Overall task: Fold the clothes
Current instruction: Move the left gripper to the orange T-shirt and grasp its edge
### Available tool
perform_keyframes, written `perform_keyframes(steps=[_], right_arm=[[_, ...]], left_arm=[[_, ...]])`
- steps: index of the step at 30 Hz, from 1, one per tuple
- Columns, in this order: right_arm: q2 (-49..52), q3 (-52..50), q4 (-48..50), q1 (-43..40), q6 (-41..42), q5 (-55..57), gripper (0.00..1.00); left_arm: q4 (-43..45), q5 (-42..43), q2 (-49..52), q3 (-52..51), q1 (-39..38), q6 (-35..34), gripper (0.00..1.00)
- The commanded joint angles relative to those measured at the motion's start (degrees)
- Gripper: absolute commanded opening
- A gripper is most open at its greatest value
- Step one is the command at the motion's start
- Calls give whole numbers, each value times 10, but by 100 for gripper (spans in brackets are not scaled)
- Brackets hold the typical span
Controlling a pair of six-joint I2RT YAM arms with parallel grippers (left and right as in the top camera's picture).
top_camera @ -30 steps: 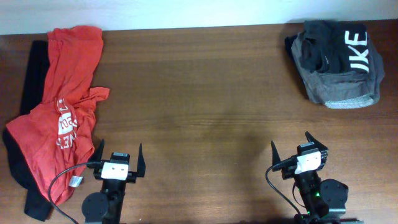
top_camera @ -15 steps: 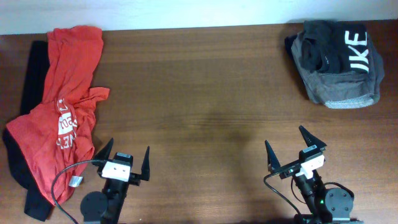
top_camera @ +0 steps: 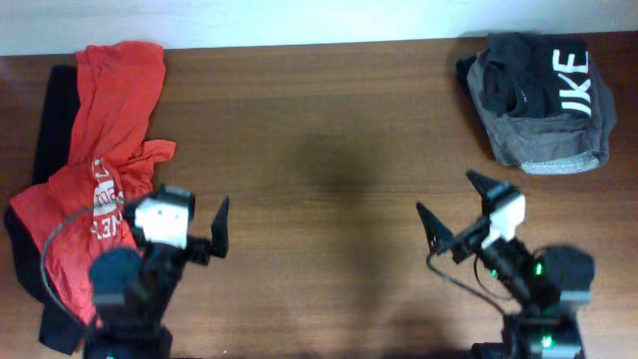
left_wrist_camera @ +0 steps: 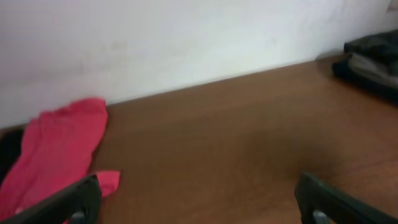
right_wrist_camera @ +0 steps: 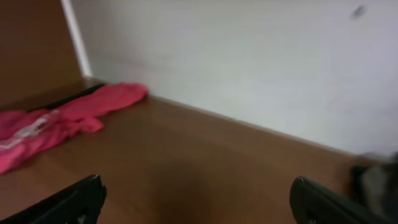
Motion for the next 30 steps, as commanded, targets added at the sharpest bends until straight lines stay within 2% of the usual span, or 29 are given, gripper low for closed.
perform_keyframes(steps=[1, 8, 12, 20, 24, 27, 28, 30], right_arm=[[95, 86, -37, 3, 5, -59, 99], [294, 278, -226, 3, 2, -56, 99], [411, 381, -327, 3, 3, -55, 99], [509, 392, -316, 3, 5, -95, 99], [533, 392, -316, 3, 5, -99, 99], [539, 392, -316, 3, 5, -98, 100], [539, 392, -316, 3, 5, -98, 100], [539, 392, -316, 3, 5, -98, 100]], left_arm=[[-54, 7, 105, 89, 3, -5, 99], [-231, 29, 301, 261, 2, -5, 99], [-264, 39, 401, 306, 2, -5, 99], [-237, 24, 530, 306, 13, -5, 99], [-239, -76, 583, 306, 40, -87, 99], [-246, -136, 614, 306, 64, -131, 89], [-247, -150, 622, 305, 71, -141, 82], [-250, -170, 640, 305, 87, -150, 74]])
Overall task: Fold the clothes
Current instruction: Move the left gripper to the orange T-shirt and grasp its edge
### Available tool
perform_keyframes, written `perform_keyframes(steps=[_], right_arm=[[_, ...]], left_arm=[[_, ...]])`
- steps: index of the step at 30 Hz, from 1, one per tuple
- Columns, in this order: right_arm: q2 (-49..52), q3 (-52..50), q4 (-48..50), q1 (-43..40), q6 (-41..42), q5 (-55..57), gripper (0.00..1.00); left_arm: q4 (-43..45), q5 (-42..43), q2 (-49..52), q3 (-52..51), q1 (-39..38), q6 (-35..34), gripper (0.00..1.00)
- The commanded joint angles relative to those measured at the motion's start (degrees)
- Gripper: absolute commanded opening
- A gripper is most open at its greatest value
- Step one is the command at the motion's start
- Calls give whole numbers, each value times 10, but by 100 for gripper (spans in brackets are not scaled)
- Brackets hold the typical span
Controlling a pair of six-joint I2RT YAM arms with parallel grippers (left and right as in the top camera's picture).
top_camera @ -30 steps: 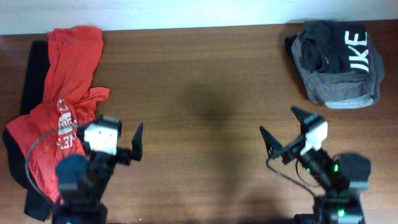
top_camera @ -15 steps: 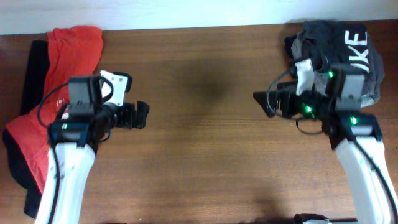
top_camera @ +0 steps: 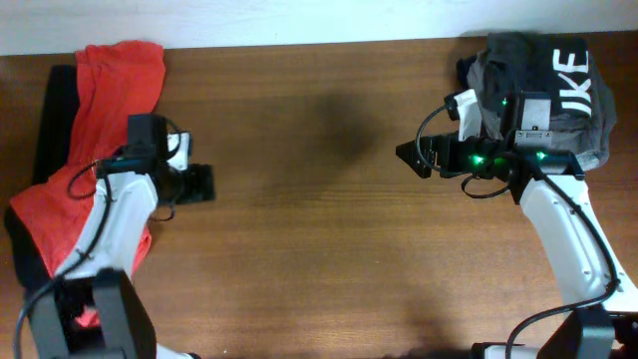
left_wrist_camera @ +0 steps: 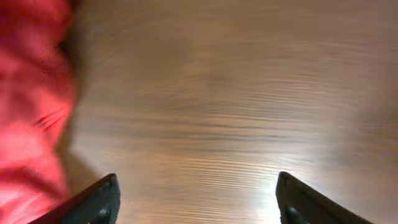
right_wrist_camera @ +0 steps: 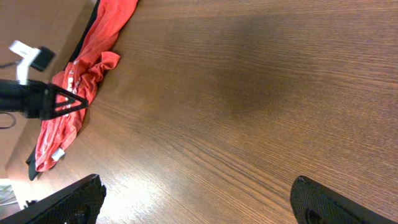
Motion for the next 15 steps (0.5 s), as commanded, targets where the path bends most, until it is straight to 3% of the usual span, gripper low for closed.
perform_keyframes(steps=[1, 4, 15], right_arm=[[0, 10, 2, 3, 3, -17, 100], [0, 10, 2, 3, 3, -17, 96], [0, 10, 0, 3, 3, -15, 94]], left_arm=[[-5, -79, 30, 7, 28, -53, 72], [-14, -92, 40, 7, 43, -58, 66], [-41, -209, 48, 7, 70, -76, 66]])
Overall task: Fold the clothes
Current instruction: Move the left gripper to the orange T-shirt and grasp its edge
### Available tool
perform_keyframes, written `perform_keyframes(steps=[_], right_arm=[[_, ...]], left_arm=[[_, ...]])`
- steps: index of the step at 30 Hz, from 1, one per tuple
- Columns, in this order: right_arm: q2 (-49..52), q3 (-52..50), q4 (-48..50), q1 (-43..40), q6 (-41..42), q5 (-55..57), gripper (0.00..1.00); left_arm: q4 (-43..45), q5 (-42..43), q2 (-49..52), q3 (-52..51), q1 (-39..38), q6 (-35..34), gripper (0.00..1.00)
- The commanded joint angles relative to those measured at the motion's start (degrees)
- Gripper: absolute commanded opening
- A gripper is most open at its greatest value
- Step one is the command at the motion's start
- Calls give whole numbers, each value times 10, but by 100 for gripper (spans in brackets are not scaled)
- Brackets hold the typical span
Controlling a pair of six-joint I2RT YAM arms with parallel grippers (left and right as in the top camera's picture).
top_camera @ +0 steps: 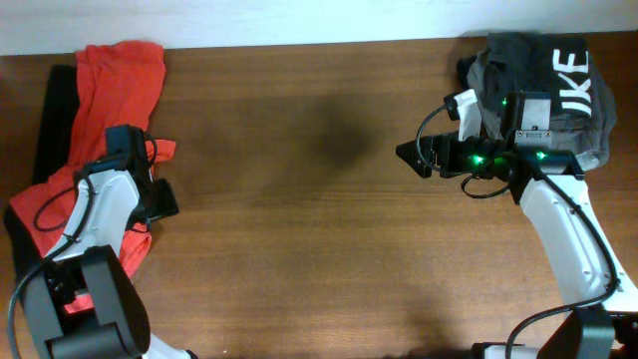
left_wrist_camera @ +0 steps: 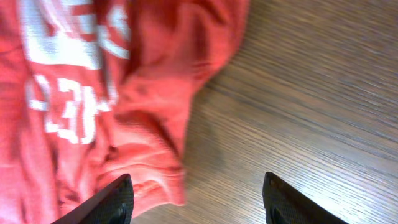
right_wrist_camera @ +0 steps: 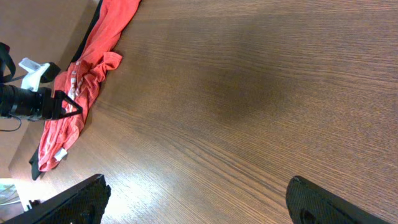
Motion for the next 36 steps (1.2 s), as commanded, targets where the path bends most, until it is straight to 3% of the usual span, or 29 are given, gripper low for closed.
perform_keyframes(steps=[1, 14, 19, 34, 36], right_arm=[[0, 10, 0, 3, 1, -11, 94], [0, 10, -18, 3, -2, 6, 87], [0, 10, -35, 3, -2, 32, 83], [0, 10, -47, 3, -2, 32, 80], [0, 10, -47, 3, -2, 32, 77]], left_arm=[[-1, -57, 15, 7, 9, -10, 66], [-11, -66, 59, 7, 14, -10, 66], [-11, -64, 61, 7, 14, -10, 46], [-3, -64, 78, 5, 14, -10, 44], [-2, -63, 78, 5, 14, -10, 35]])
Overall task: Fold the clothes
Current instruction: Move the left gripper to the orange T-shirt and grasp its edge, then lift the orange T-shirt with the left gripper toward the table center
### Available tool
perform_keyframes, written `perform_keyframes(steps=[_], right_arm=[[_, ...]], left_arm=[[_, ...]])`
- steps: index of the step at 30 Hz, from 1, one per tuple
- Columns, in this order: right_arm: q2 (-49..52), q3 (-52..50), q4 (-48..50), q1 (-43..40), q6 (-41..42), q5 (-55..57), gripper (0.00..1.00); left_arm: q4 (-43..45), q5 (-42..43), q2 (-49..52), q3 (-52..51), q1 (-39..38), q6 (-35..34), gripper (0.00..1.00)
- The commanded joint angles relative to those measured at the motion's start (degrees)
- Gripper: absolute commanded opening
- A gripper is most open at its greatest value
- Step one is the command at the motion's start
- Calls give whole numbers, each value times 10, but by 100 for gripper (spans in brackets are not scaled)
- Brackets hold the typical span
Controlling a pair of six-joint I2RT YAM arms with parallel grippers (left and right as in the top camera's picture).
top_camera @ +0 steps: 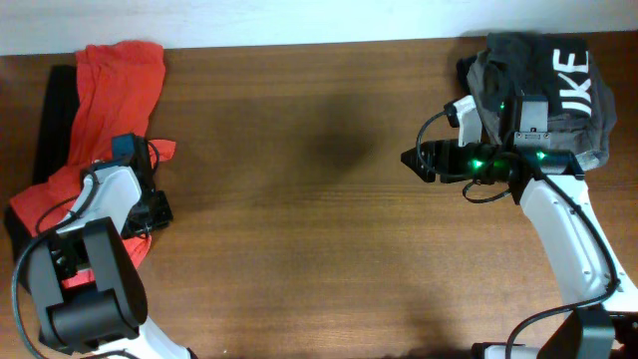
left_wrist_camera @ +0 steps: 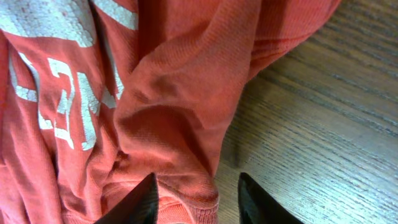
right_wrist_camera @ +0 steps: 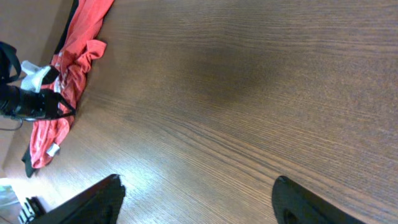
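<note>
A crumpled red shirt [top_camera: 100,130] with white print lies at the table's left, over a black garment [top_camera: 55,110]. My left gripper [top_camera: 150,214] is down at the shirt's right edge. In the left wrist view its jaws [left_wrist_camera: 198,186] stand open and fairly narrow, straddling a raised fold and hem of the red shirt [left_wrist_camera: 168,124]. My right gripper [top_camera: 414,160] hangs open above bare wood right of centre, with nothing between its fingers [right_wrist_camera: 198,186]. The right wrist view also shows the red shirt [right_wrist_camera: 68,68] far off.
A folded grey and black pile [top_camera: 543,95] with white letters sits at the back right corner, just behind my right arm. The brown wooden table [top_camera: 319,249] stretches between the two arms. A white wall runs along the back edge.
My left gripper has come lower and closer onto the red shirt's right edge, and its jaws have narrowed around a fold. My right gripper's jaws have narrowed a little; the arm has hardly moved.
Both arms were folded back at the front edge with jaws open. Then the left one stood out beside the red shirt and the right one near the grey pile. The left gripper then sat over the shirt's edge, and now straddles a fold.
</note>
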Motion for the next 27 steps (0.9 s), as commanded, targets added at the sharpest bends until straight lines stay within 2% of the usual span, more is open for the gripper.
perform_keyframes(steps=[1, 8, 16, 18, 22, 27], right_arm=[[0, 10, -2, 3, -4, 1, 76], [0, 10, -2, 3, -4, 1, 71], [0, 10, -2, 3, -4, 1, 70], [0, 10, 0, 3, -4, 1, 69], [0, 10, 13, 2, -4, 1, 69], [0, 10, 22, 2, -4, 1, 69]], left_arm=[[4, -3, 8, 5, 3, -3, 30], [10, 44, 8, 5, 3, -3, 1], [16, 100, 7, 17, 3, -3, 1], [14, 144, 7, 36, 2, -2, 1], [12, 288, 7, 104, -14, 9, 1], [13, 415, 7, 234, -73, 17, 1]])
